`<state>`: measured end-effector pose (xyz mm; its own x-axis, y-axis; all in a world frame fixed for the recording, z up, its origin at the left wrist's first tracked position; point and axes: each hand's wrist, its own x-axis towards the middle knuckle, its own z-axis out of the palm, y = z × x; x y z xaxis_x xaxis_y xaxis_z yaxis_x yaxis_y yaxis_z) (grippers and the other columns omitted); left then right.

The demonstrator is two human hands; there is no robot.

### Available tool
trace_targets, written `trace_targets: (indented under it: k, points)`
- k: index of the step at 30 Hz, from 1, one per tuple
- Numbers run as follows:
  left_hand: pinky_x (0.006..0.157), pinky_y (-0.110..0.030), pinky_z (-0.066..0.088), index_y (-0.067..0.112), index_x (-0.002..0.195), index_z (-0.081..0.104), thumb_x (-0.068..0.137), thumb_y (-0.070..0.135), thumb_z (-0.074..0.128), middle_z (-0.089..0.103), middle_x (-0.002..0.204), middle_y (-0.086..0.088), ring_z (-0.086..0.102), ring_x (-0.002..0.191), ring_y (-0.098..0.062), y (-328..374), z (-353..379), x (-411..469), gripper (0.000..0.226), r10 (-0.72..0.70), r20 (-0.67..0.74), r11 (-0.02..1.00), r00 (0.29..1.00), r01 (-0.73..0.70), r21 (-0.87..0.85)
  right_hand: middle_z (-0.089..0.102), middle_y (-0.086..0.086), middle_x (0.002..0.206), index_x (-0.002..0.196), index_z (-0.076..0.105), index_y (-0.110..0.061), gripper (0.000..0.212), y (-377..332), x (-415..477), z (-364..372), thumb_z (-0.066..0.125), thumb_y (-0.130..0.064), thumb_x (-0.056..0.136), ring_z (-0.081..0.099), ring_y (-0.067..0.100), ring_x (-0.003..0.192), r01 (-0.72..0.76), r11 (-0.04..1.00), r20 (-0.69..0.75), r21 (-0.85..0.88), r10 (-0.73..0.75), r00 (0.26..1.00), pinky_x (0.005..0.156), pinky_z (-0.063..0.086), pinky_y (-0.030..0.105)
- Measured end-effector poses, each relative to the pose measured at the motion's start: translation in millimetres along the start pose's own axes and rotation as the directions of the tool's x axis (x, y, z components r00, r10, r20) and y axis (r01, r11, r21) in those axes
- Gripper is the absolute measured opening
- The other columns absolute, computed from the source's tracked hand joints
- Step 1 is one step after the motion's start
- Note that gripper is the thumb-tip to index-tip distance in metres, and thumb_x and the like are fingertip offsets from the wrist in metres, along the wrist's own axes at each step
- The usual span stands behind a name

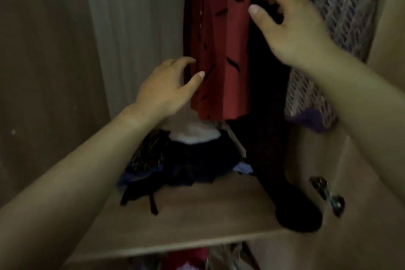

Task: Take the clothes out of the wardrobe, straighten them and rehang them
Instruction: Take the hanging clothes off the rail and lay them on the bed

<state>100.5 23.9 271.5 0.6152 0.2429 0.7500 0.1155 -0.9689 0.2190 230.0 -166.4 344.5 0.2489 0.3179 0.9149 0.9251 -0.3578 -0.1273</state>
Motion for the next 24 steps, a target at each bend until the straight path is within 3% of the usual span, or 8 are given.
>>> trace_targets:
  k: [4,8,12,14,21,24]
  points:
    - [0.090,-0.024,0.032,0.023,0.133,0.047,0.094,0.052,0.042,0.053,0.128,-0.009,0.048,0.120,-0.022,-18.4,2.2,86.6,0.049,0.058,-0.075,0.997,0.995,-0.062,-0.050,0.049,0.007,0.130,0.132,0.046,-0.015,0.055,2.1,90.0,12.2,0.043,-0.052,0.092,0.048,0.015,0.113,0.046,0.998,-0.119,-0.042,-0.051,0.992,0.082,0.028,0.013]
    - [0.096,-0.031,0.038,0.026,0.129,0.050,0.081,0.064,0.034,0.055,0.127,-0.007,0.049,0.119,-0.022,-35.9,4.6,174.3,0.063,0.120,-0.134,0.988,0.984,-0.132,-0.084,0.047,0.006,0.130,0.133,0.045,-0.014,0.056,1.7,168.5,29.4,0.047,-0.052,0.091,0.045,0.007,0.107,0.066,0.991,-0.199,-0.113,-0.088,0.976,0.081,0.029,0.011]
    - [0.099,-0.032,0.036,0.025,0.133,0.047,0.087,0.060,0.039,0.049,0.133,-0.008,0.045,0.124,-0.024,-48.9,1.7,250.7,0.058,0.179,-0.247,0.966,0.952,-0.218,-0.139,0.048,0.007,0.131,0.133,0.043,-0.011,0.061,2.8,226.0,39.6,0.052,-0.051,0.088,0.049,0.016,0.116,0.085,0.976,-0.283,-0.201,-0.141,0.949,0.091,0.037,0.020]
    - [0.101,-0.035,0.036,0.025,0.135,0.045,0.090,0.058,0.041,0.047,0.136,-0.009,0.043,0.126,-0.026,-52.1,0.8,284.1,0.056,0.215,-0.302,0.954,0.929,-0.265,-0.137,0.045,0.009,0.134,0.135,0.039,-0.010,0.062,0.8,248.7,37.8,0.054,-0.048,0.089,0.046,0.020,0.120,0.063,0.951,-0.309,-0.303,-0.160,0.937,0.095,0.034,0.024]
    - [0.108,-0.041,0.032,0.028,0.144,0.032,0.091,0.054,0.043,0.034,0.147,-0.007,0.033,0.135,-0.027,-44.8,2.2,376.2,0.060,0.274,-0.376,0.893,0.885,-0.379,-0.241,0.030,0.014,0.148,0.147,0.019,-0.010,0.064,-6.0,320.0,28.3,0.048,-0.033,0.095,0.033,0.028,0.133,0.010,0.772,-0.160,-0.636,-0.144,0.977,0.106,0.027,0.033]
    - [0.110,-0.042,0.029,0.031,0.145,0.027,0.091,0.056,0.040,0.027,0.152,-0.006,0.028,0.138,-0.028,-43.9,9.8,401.4,0.061,0.257,-0.347,0.901,0.902,-0.354,-0.252,0.048,0.016,0.134,0.137,0.041,-0.010,0.054,-3.0,349.5,28.5,0.049,-0.040,0.093,0.046,0.031,0.121,0.012,0.667,-0.080,-0.745,-0.108,0.991,0.094,0.039,0.034]
